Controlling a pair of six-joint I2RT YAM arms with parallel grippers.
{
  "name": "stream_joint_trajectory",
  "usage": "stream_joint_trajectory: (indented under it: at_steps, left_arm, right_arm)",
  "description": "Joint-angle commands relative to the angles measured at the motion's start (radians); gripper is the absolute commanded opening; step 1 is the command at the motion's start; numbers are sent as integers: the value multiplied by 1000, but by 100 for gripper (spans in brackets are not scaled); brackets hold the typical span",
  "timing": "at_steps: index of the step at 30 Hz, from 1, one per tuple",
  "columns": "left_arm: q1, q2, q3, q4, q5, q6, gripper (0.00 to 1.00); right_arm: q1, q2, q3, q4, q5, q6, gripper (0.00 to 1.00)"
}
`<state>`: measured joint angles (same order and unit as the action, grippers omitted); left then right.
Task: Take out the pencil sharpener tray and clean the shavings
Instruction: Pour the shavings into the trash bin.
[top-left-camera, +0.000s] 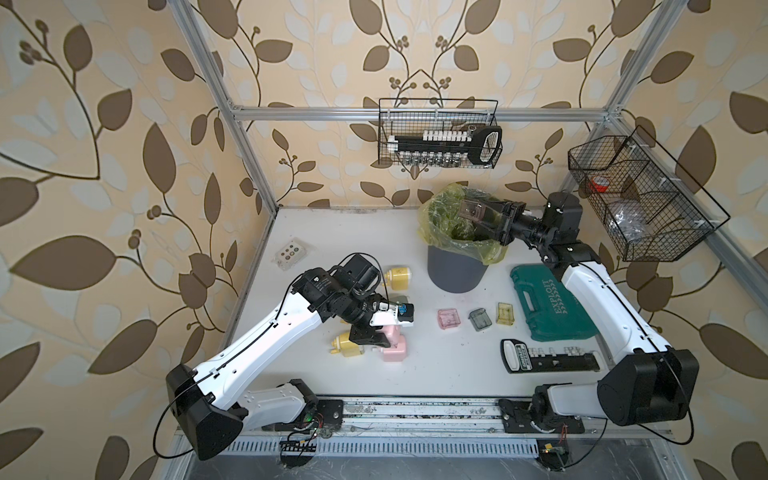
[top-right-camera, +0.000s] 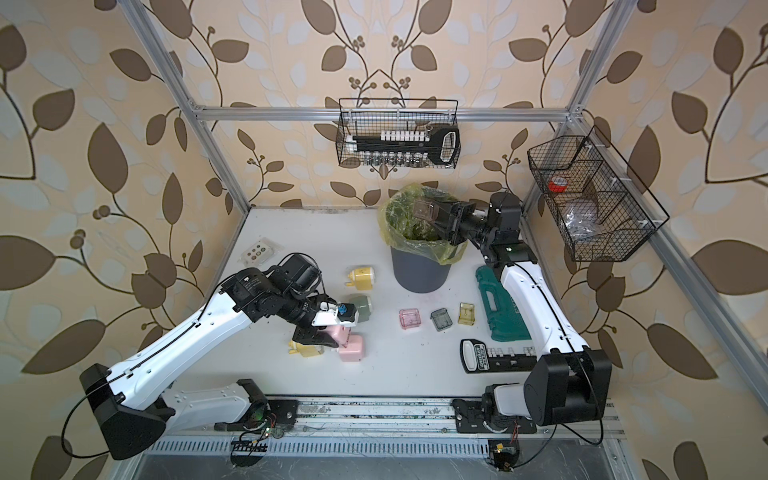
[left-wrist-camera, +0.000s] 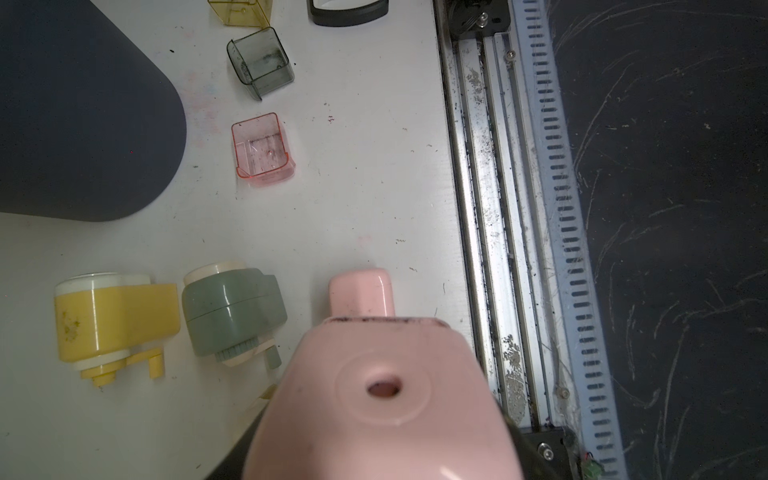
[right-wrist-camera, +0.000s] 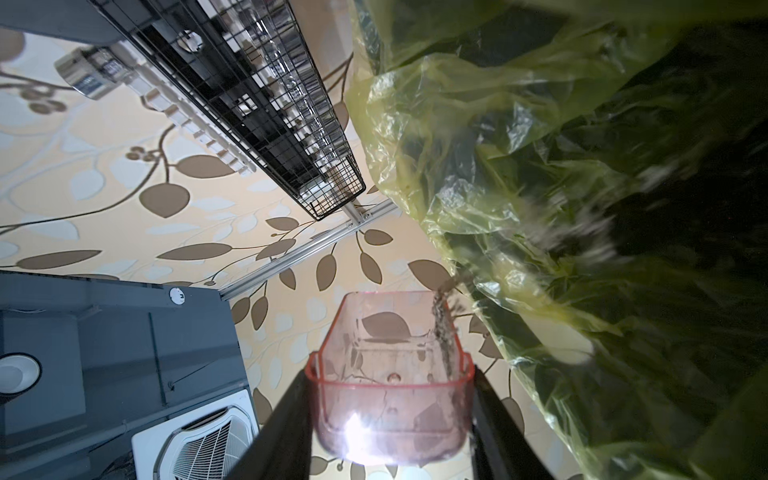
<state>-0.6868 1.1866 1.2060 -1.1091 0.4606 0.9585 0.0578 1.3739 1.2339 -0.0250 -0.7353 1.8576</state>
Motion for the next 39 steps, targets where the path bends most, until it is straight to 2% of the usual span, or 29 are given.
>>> stream_joint_trajectory:
  at_steps: [1, 4, 6, 7, 9, 10, 12, 13, 15, 16, 17, 18, 19, 20, 22, 23, 25, 26, 27, 28, 30, 32, 33, 34, 35, 36, 37, 38, 39]
  left_arm:
    - [-8, -15, 9, 12, 10, -13, 0]
    - [-10, -14, 10, 16, 9, -12, 0]
    - [-13, -9, 22, 5, 7, -13, 0]
    - [-13, -10, 23, 2, 7, -14, 0]
    - [-13, -16, 12, 9, 4, -10, 0]
    - [-13, -16, 12, 11, 0, -7, 0]
    - [-15, -9, 26, -4, -1, -7, 0]
    - [-15, -8, 27, -8, 1, -10, 0]
    - [-16, -9, 16, 2, 2, -7, 0]
    - [-15, -1, 19, 2, 3, -6, 0]
    - [-14, 10, 28, -7, 8, -6, 0]
    - [-14, 26, 49, -26, 14, -6, 0]
    - [-14, 39, 66, -44, 15, -7, 0]
    - [-15, 44, 73, -50, 13, -5, 0]
    - [-14, 48, 66, -39, 3, 7, 0]
    - [-15, 53, 74, -38, 0, 9, 0]
    - [-14, 65, 99, -55, 5, 8, 0]
    - [-14, 64, 99, -52, 8, 8, 0]
    - [-14, 58, 86, -37, 10, 8, 0]
    - [-14, 52, 74, -24, 5, 12, 0]
    - [-14, 56, 80, -31, -2, 13, 0]
    - [-14, 52, 69, -29, 0, 11, 0]
    - [-15, 51, 61, -20, -3, 15, 0]
    - [-15, 56, 67, -24, -3, 12, 0]
    - [-14, 62, 77, -38, -3, 7, 0]
    - [-15, 64, 79, -50, 5, 6, 0]
    - [-15, 65, 69, -48, 3, 6, 0]
    - [-15, 65, 59, -42, -1, 9, 0]
    - [-14, 70, 60, -42, -9, 11, 0]
  right_arm:
    - [-4, -27, -6, 102, -64, 53, 0]
    - [-22, -13, 16, -14, -80, -33, 0]
    - [-23, -20, -27, 135, -122, 62, 0]
    - [-23, -39, -32, 133, -107, 62, 0]
    - [-36, -54, -13, -33, -56, -65, 0]
    - [-44, -47, -28, -91, -83, -74, 0]
    - [-34, -64, -128, 197, -112, 102, 0]
    - [-26, -86, -140, 236, -88, 132, 0]
    - [-39, -92, -97, 122, -49, -29, 0]
    - [-54, -65, -77, 66, -75, -107, 0]
    - [-64, -40, -77, 58, -142, -93, 0]
    - [-65, -24, -106, 260, -189, -10, 0]
    - [-61, -19, -130, 473, -179, 62, 0]
    - [-62, -21, -126, 494, -166, 52, 0]
    - [-77, -5, -69, 163, -186, -139, 0]
    - [-83, 14, -66, 115, -235, -121, 0]
    - [-82, 26, -146, 559, -236, 116, 0]
    - [-82, 18, -149, 492, -222, 97, 0]
    - [-87, 12, -128, 283, -223, -14, 0]
    - [-90, 13, -115, 216, -249, -59, 0]
    - [-91, 3, -131, 416, -252, 9, 0]
    - [-95, 11, -76, 107, -221, -191, 0]
    - [-102, 38, -63, 66, -267, -205, 0]
    - [-100, 50, -89, 293, -319, -92, 0]
    - [-98, 43, -108, 445, -303, -11, 0]
    - [-98, 29, -99, 353, -260, -60, 0]
    - [-98, 34, -51, 124, -224, -214, 0]
    - [-106, 69, -10, 6, -249, -275, 0]
    - [-107, 99, -3, 127, -342, -185, 0]
